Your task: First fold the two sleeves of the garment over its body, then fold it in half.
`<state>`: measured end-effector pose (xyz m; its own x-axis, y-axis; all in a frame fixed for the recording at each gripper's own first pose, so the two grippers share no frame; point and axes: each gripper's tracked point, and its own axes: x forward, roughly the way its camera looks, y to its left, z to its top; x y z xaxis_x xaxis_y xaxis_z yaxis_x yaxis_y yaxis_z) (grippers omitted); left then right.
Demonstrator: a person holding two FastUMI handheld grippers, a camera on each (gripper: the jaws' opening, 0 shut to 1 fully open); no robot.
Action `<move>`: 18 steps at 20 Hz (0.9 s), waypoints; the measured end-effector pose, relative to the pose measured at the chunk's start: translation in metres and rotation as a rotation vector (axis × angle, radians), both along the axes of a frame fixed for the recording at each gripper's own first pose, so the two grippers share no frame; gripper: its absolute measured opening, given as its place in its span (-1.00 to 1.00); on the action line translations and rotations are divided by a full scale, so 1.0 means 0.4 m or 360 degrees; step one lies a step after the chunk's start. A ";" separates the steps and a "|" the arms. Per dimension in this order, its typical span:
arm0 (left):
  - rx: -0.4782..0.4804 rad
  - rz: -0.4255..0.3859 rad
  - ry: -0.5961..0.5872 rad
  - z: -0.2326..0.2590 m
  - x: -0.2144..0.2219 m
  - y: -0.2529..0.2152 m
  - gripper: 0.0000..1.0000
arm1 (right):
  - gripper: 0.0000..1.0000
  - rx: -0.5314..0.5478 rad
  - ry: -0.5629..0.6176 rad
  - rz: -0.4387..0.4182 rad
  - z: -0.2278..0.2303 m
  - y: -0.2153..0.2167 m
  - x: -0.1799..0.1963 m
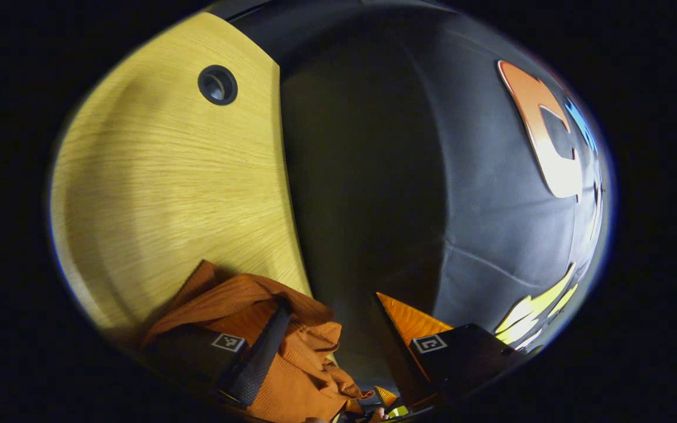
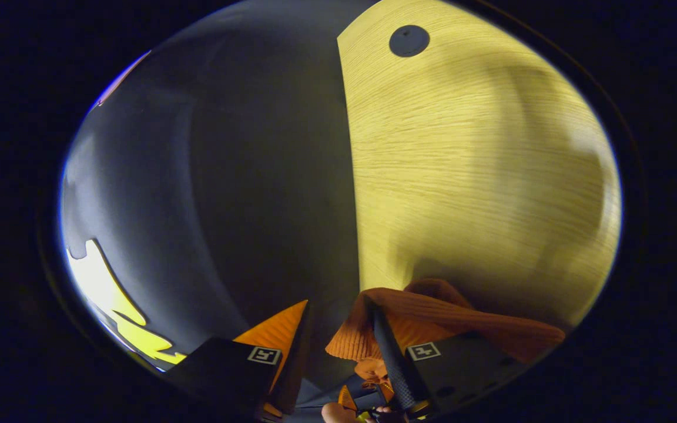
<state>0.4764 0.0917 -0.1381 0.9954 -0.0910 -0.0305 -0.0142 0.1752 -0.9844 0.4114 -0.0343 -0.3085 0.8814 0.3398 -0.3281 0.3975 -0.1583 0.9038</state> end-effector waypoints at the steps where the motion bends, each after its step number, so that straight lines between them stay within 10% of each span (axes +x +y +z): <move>1: 0.0010 -0.0001 0.0010 0.001 -0.001 0.005 0.76 | 0.21 -0.0022 -0.0001 0.0017 0.003 0.000 0.002; 6: -0.0041 0.0067 -0.0123 0.158 -0.024 0.057 0.83 | 0.69 -0.0165 -0.0150 0.0136 0.138 0.016 -0.017; 14: 0.0643 0.0019 -0.0036 0.382 -0.229 0.053 0.93 | 0.92 -0.0794 -0.0316 0.0327 0.365 0.024 -0.093; 18: 0.1261 0.0111 -0.0014 0.516 -0.384 0.053 0.94 | 0.92 -0.1270 -0.0485 0.0416 0.523 0.026 -0.204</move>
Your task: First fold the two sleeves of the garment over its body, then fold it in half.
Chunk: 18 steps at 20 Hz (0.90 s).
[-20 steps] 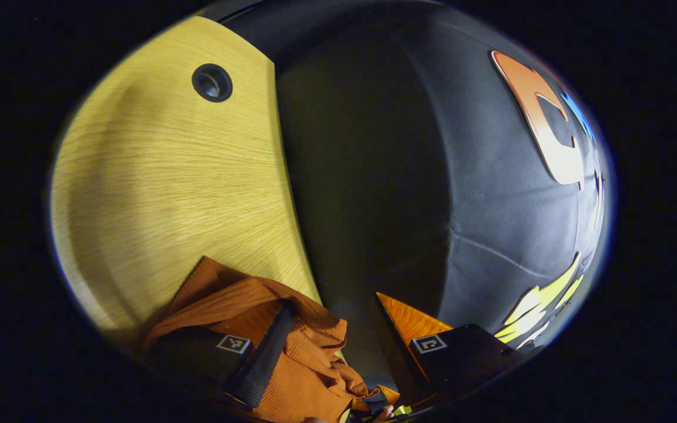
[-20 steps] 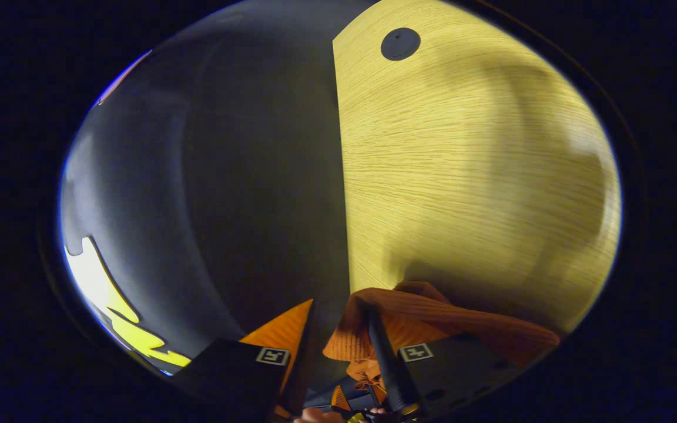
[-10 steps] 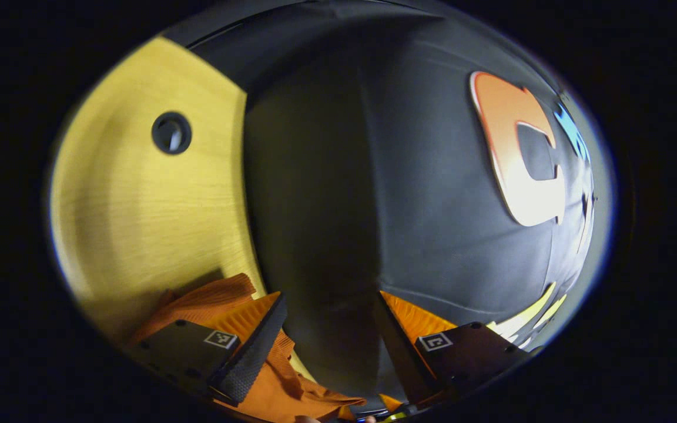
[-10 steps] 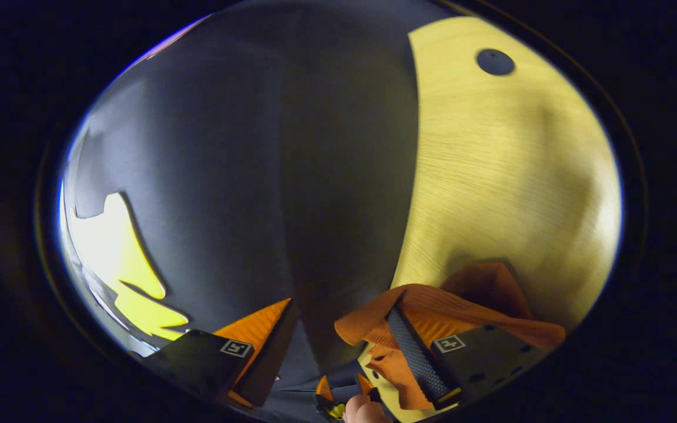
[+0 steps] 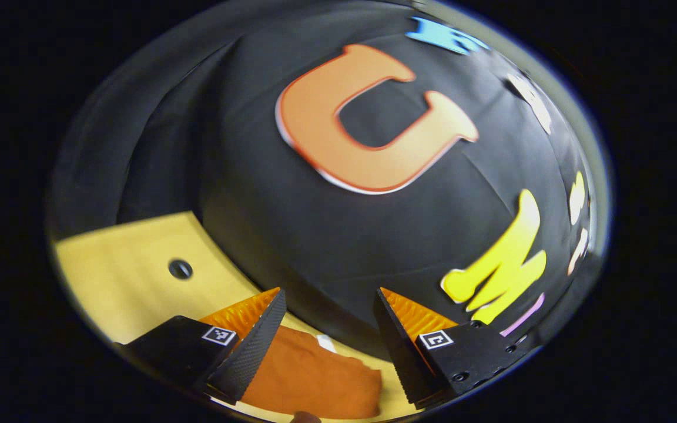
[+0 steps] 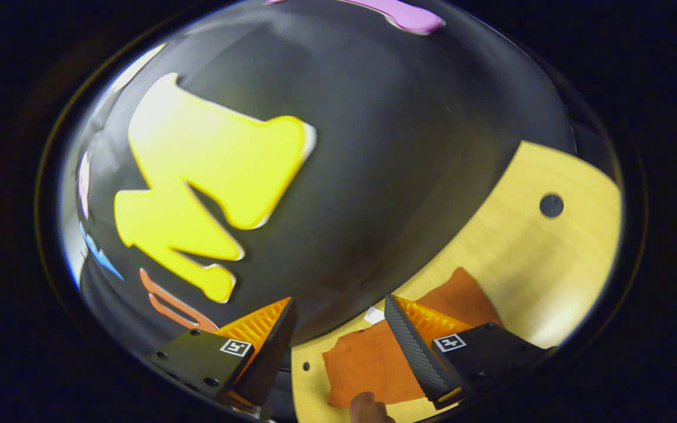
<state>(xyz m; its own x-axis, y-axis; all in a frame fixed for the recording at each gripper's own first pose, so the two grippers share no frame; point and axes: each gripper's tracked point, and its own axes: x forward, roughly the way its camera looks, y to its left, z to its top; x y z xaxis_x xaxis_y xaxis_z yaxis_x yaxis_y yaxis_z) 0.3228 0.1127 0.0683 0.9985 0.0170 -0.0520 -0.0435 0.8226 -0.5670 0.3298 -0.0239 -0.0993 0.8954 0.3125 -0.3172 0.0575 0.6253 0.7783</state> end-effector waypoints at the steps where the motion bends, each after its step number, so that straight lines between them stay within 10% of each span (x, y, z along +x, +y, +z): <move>1: 0.0138 0.0047 0.0048 0.015 -0.021 -0.002 0.94 | 0.92 -0.0062 -0.0047 0.0042 0.047 0.013 -0.036; 10: 0.0809 0.0194 0.0043 0.123 -0.352 -0.104 0.96 | 0.92 -0.1377 -0.0513 -0.0121 0.283 -0.067 -0.366; 18: 0.0853 0.0167 -0.0079 0.122 -0.535 -0.198 0.95 | 0.86 -0.1439 -0.0683 -0.0389 0.297 -0.039 -0.579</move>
<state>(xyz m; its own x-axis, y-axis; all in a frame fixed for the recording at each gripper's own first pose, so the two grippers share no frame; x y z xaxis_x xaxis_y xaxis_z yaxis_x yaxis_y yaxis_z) 0.1087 0.0334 0.1171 0.9911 0.1276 0.0383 -0.1246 0.9895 -0.0731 0.0981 -0.0393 0.0196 0.9957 -0.0903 0.0181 0.0902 0.9959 0.0074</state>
